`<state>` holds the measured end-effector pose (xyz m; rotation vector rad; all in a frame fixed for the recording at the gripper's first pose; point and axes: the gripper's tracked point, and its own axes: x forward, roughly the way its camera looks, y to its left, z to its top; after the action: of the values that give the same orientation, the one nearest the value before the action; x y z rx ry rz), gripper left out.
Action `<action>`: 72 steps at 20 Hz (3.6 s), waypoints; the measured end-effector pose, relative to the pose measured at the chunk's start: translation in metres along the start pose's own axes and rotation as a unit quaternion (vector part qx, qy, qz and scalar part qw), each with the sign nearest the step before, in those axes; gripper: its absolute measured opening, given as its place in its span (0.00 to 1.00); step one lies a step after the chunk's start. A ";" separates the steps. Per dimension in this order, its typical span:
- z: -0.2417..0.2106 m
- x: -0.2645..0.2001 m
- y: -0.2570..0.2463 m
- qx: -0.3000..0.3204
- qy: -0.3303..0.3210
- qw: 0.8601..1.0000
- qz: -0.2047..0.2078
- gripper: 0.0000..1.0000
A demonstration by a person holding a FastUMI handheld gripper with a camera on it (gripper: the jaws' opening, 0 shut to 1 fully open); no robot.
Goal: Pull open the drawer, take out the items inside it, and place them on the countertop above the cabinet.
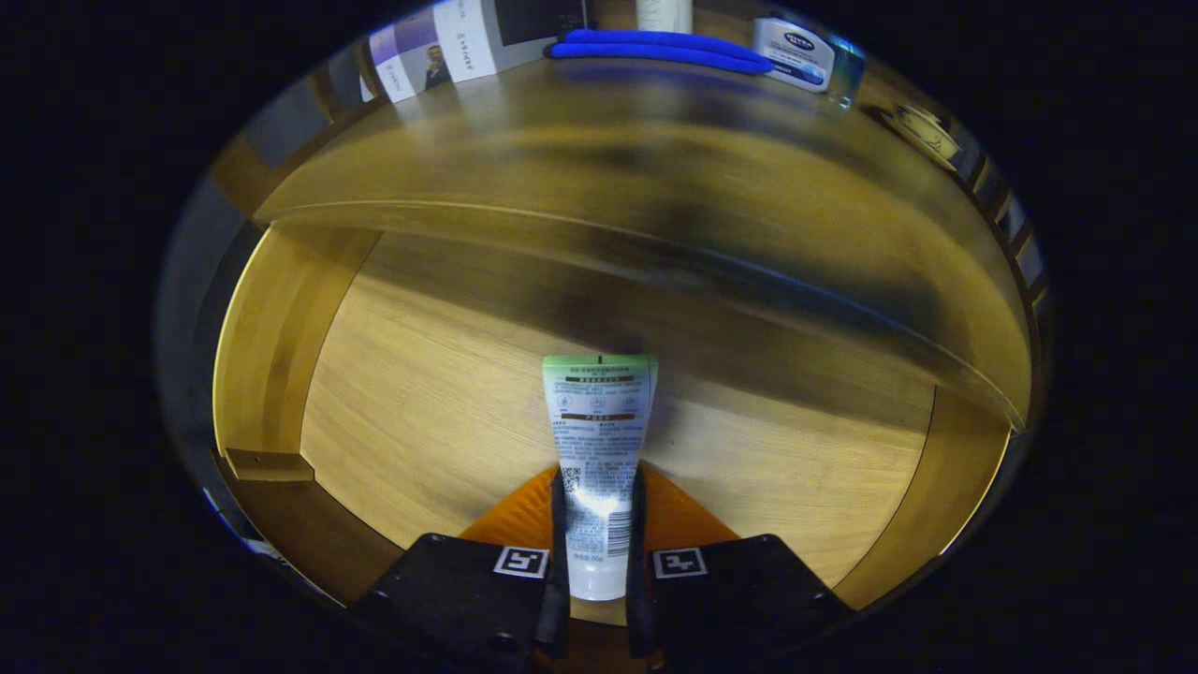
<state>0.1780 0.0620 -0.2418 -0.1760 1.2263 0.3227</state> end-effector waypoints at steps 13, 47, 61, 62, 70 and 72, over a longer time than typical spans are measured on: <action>-0.005 -0.097 0.003 -0.044 -0.092 0.994 0.045 0.26; 0.184 -0.097 -0.094 0.203 -0.161 0.965 0.044 0.29; 0.186 -0.105 -0.085 0.196 -0.211 0.955 0.070 0.69; 0.185 -0.110 -0.086 0.185 -0.224 0.955 0.059 0.75; 0.133 -0.206 -0.063 0.103 -0.397 0.912 -0.003 0.98; 0.111 -0.230 -0.051 0.085 -0.439 0.895 -0.013 0.98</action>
<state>0.2251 0.0141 0.0093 0.1075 0.3459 0.2252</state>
